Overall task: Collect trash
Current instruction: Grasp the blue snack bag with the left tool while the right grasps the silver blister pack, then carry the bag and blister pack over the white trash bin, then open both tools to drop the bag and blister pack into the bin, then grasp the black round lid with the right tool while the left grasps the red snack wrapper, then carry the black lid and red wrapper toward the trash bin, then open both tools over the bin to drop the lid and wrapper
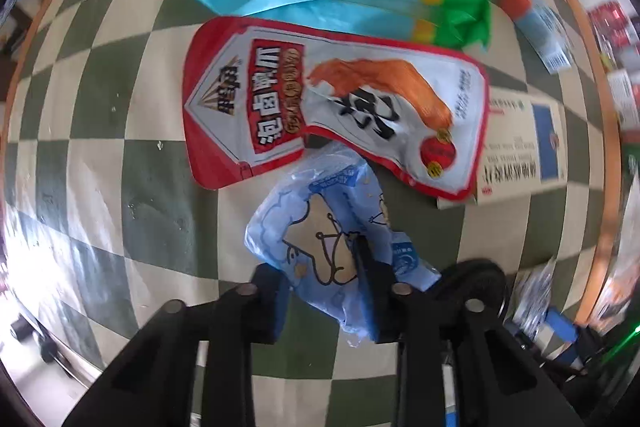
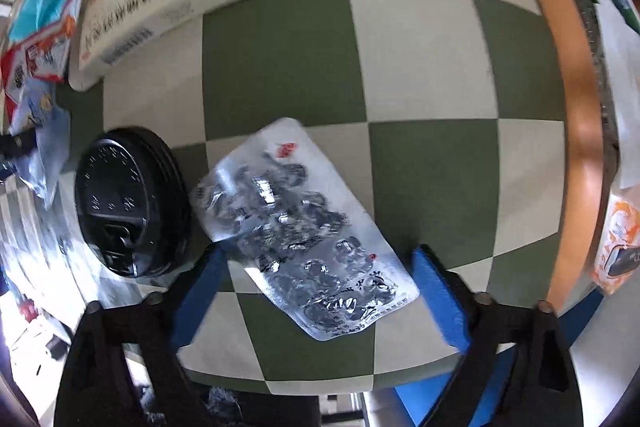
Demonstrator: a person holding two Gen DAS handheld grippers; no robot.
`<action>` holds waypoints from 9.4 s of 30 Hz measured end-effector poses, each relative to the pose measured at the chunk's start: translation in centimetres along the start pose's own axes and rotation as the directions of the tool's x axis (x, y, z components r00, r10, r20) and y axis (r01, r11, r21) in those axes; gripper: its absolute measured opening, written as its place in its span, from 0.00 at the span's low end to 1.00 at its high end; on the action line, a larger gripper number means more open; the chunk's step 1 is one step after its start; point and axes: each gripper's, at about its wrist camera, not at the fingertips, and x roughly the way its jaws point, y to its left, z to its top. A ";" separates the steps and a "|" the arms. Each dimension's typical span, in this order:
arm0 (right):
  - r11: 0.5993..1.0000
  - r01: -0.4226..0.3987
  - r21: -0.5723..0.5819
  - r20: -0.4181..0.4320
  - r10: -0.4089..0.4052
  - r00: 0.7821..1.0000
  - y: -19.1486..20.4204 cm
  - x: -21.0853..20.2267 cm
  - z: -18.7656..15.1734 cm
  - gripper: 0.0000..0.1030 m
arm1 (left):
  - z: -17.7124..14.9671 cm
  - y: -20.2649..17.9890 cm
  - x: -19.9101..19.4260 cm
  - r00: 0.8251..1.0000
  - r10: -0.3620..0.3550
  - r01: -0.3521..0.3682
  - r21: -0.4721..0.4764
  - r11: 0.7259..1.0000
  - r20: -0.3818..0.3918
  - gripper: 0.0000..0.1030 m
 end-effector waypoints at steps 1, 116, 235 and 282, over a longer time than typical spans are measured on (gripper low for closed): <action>1.000 0.000 -0.002 0.015 0.000 1.000 0.0 -0.3 0.0 0.69 | -0.4 -0.2 -0.3 1.000 0.018 -0.018 0.022 1.000 0.008 0.19; 0.998 -0.062 -0.016 0.072 0.063 0.995 20.4 25.6 -32.0 1.00 | -36.3 23.5 16.1 0.987 0.149 -0.150 -0.013 0.989 -0.053 1.00; 0.955 -0.265 0.132 0.294 0.218 0.931 15.9 -4.7 -32.7 0.82 | -32.9 21.6 -11.0 0.955 -0.018 -0.021 0.129 0.991 0.295 0.00; 0.999 -0.049 0.018 0.021 0.049 0.999 20.8 41.3 -26.7 1.00 | -31.9 25.9 29.7 0.985 0.166 -0.166 -0.017 0.986 -0.039 1.00</action>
